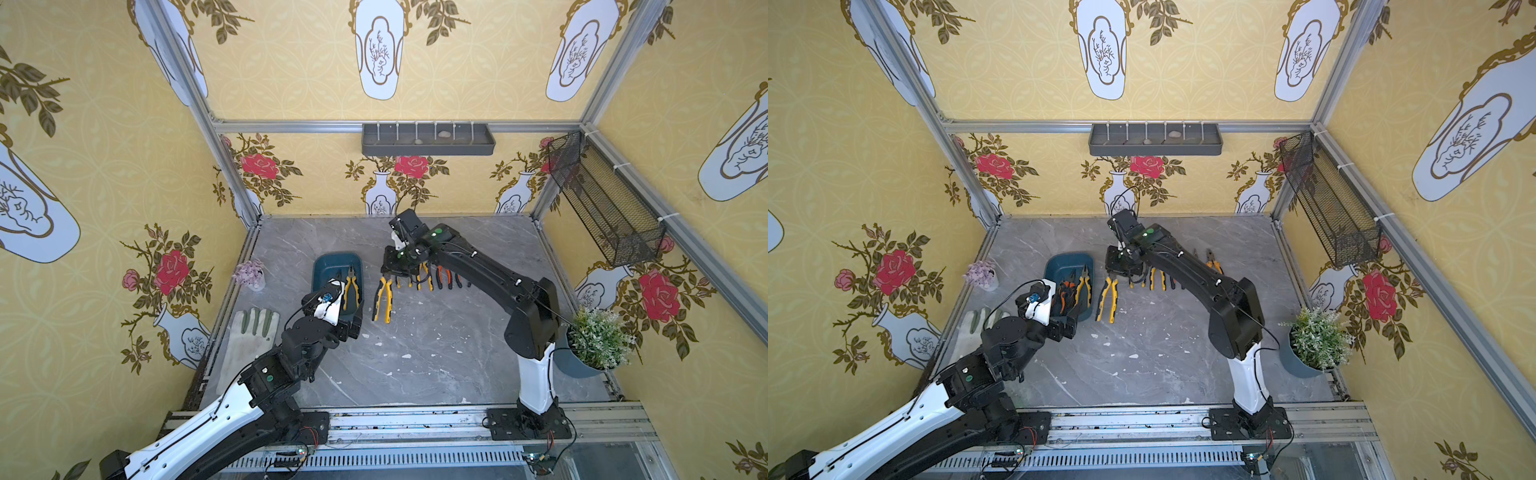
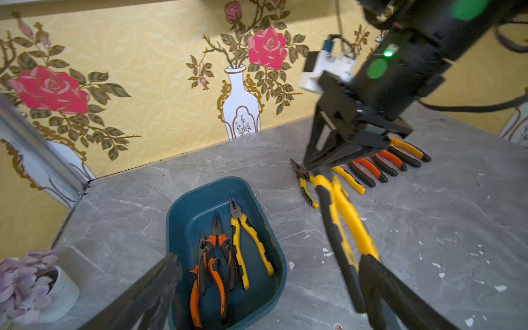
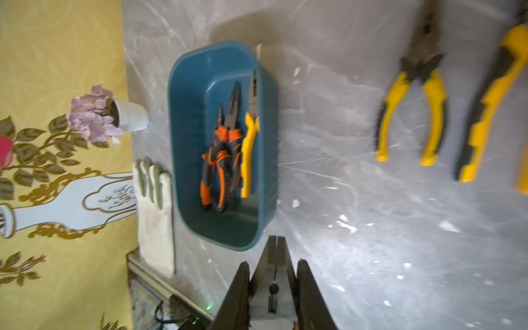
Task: Take the pliers out of the storage box
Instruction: Pick up the pliers from the storage box.
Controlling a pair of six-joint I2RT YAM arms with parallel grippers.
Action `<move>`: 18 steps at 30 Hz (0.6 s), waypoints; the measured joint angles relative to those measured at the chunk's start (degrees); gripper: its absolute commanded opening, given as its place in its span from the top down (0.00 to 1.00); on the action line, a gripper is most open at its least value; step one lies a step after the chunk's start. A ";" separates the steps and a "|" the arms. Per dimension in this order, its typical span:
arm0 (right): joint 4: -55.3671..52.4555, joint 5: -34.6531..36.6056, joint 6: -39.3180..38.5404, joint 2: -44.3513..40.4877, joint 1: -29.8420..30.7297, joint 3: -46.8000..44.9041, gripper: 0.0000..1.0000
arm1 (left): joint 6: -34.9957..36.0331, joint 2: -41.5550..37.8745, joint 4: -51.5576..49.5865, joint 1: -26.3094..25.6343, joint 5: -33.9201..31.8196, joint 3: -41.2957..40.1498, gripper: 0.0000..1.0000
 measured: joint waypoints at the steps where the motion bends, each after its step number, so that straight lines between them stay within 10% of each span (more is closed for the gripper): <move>1: -0.52 1.66 -1.57 -1.81 -1.38 -2.10 1.00 | -0.66 0.44 0.02 0.00 -0.81 0.35 0.01; 18: -10.80 13.11 -19.58 -16.24 -27.56 -28.81 1.00 | -4.70 9.62 3.93 0.33 5.57 1.53 0.01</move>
